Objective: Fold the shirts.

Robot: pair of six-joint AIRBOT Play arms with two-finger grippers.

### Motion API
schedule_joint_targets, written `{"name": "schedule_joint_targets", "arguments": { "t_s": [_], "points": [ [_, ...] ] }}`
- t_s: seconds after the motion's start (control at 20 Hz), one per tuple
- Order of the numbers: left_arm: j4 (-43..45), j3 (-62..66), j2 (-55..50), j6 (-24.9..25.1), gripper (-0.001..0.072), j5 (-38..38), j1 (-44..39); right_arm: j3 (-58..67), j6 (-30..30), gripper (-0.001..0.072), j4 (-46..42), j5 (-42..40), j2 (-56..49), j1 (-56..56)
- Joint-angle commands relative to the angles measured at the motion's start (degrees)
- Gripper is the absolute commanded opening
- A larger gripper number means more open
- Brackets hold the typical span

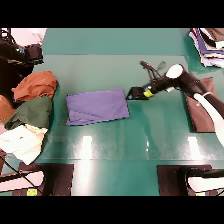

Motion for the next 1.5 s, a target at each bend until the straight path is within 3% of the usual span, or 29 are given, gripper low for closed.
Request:
{"name": "schedule_joint_targets", "arguments": {
  "t_s": [0.0,0.25,0.35,0.45,0.55,0.75,1.05,1.25,1.45],
  "points": [
    [-3.1,-0.1,-0.2,0.1,0.0024,1.3,0.1,-6.0,-2.8,0.0643,8.4,-2.2,-2.0,-4.3],
    [-3.4,-0.1,-0.2,0.1,0.0024,1.4,0.1,3.7,-4.6,0.0621,15.5,-1.3,-13.4,3.9],
    [-4.3,-0.1,-0.2,0.0,0.0023,1.4,0.1,8.6,-4.6,0.0544,17.3,0.5,-17.6,7.3],
    [-6.3,-0.1,-0.2,0.1,0.0023,1.4,0.1,13.0,-4.6,0.0375,17.2,1.3,-20.3,9.8],
    [-6.3,-0.1,-0.2,0.7,0.0022,1.4,-1.2,16.2,-4.7,0.0024,16.5,0.6,-20.9,10.4],
    [-5.8,-0.1,-0.2,1.4,0.0022,1.8,-6.7,20.1,-3.0,0.0018,10.3,-2.0,-16.1,5.0],
    [-5.9,-0.1,-0.2,2.8,0.0023,4.6,-14.3,20.2,4.5,0.0018,-3.7,-1.8,-3.4,-18.6],
    [-6.1,-0.1,-0.2,2.8,0.0023,5.9,-16.8,20.2,6.2,0.0018,-4.0,-1.1,0.4,-36.2],
    [-6.2,-0.1,-0.2,2.5,0.0023,6.1,-17.9,20.2,6.9,0.0018,-3.5,-1.0,1.3,-46.4]
  ]
}}
